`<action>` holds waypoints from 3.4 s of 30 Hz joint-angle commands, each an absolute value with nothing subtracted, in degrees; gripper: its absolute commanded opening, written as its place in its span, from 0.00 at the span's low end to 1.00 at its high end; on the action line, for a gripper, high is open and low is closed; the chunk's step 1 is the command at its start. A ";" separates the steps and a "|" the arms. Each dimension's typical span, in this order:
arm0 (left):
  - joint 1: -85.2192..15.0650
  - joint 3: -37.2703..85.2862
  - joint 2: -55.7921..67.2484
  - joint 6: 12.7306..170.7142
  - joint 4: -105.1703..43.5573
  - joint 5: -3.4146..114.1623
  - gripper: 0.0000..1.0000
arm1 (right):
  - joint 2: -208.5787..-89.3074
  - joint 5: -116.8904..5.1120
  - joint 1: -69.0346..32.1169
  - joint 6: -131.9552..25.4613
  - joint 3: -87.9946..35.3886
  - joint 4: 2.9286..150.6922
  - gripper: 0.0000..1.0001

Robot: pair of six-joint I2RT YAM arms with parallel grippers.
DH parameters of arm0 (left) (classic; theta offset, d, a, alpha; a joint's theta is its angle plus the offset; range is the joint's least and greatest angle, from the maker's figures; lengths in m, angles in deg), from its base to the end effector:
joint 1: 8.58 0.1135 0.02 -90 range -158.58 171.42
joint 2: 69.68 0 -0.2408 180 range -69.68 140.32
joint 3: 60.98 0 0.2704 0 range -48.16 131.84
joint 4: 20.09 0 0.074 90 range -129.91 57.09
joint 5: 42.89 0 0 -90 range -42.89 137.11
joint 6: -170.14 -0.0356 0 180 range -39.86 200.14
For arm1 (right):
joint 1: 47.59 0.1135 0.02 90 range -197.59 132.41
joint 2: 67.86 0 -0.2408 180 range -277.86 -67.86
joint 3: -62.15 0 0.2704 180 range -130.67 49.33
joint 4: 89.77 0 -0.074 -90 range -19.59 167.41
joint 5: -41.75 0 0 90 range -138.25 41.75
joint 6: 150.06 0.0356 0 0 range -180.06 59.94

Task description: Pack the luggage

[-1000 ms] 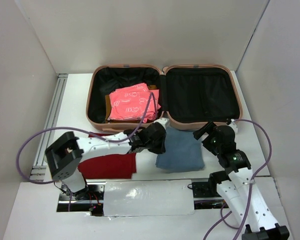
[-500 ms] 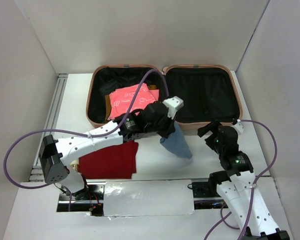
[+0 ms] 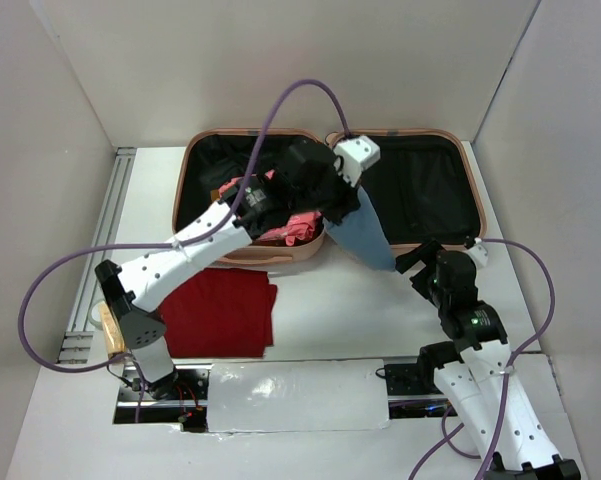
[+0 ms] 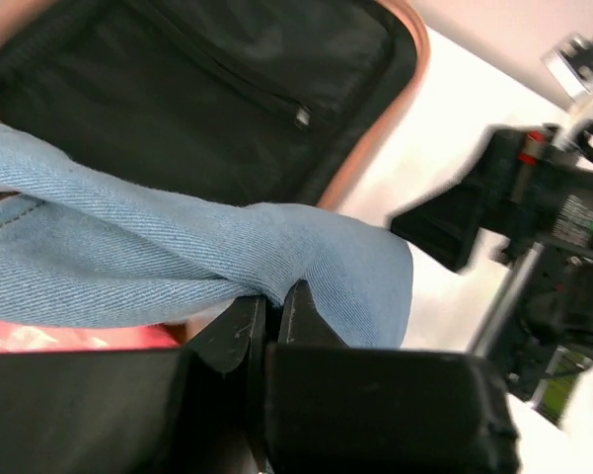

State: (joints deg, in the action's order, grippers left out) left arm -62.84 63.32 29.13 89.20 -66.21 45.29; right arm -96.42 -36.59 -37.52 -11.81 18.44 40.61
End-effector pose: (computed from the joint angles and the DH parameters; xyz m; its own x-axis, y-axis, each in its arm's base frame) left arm 0.2366 -0.3269 0.4292 -0.3282 0.1867 -0.9260 0.7516 0.6454 -0.1363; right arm 0.1581 0.0208 0.2377 -0.3764 0.6752 -0.6343 0.4110 0.7353 0.5389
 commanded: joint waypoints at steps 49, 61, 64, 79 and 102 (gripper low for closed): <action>-14.65 70.07 61.63 75.56 -41.70 78.67 0.00 | -112.25 -40.87 -37.92 -22.26 11.98 52.09 1.00; -11.65 69.71 63.83 78.21 -47.24 74.89 0.00 | -112.77 -39.72 -37.92 -22.80 11.98 51.04 1.00; -11.65 66.19 63.04 78.21 -46.71 75.42 0.00 | -113.30 -39.72 -37.92 -23.41 11.98 51.04 1.00; -11.74 64.17 52.06 87.96 -46.72 67.62 1.00 | -112.25 -37.00 -37.92 -27.89 8.02 49.28 1.00; -20.01 74.89 64.26 94.03 -42.23 64.95 1.00 | -123.05 -29.79 -31.68 -33.69 1.78 50.86 1.00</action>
